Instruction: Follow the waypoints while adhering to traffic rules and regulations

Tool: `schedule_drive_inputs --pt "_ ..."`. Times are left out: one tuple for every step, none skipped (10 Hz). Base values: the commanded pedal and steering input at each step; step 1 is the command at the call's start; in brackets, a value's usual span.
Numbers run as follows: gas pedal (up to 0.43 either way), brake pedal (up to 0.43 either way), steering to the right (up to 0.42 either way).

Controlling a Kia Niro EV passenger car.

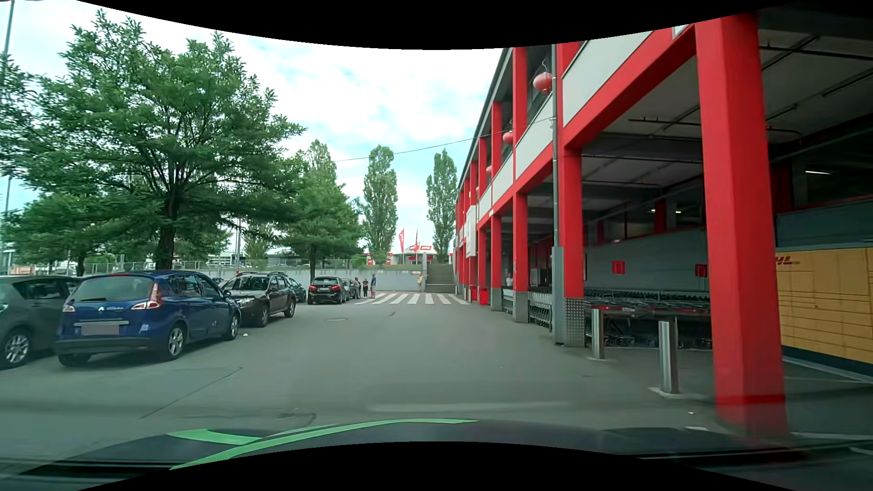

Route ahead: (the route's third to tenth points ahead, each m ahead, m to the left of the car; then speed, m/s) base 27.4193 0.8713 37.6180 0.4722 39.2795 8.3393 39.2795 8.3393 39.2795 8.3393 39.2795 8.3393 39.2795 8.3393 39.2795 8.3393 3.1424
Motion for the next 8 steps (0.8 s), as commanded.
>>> schedule_drive_inputs --pt "0.008 0.0 0.006" --pt "0.008 0.0 0.006" --pt "0.008 0.0 0.005" --pt "0.008 0.0 0.005" --pt "0.008 0.0 0.005" --pt "0.008 0.0 0.005" --pt "0.008 0.0 0.005" --pt "0.02 0.0 0.005"
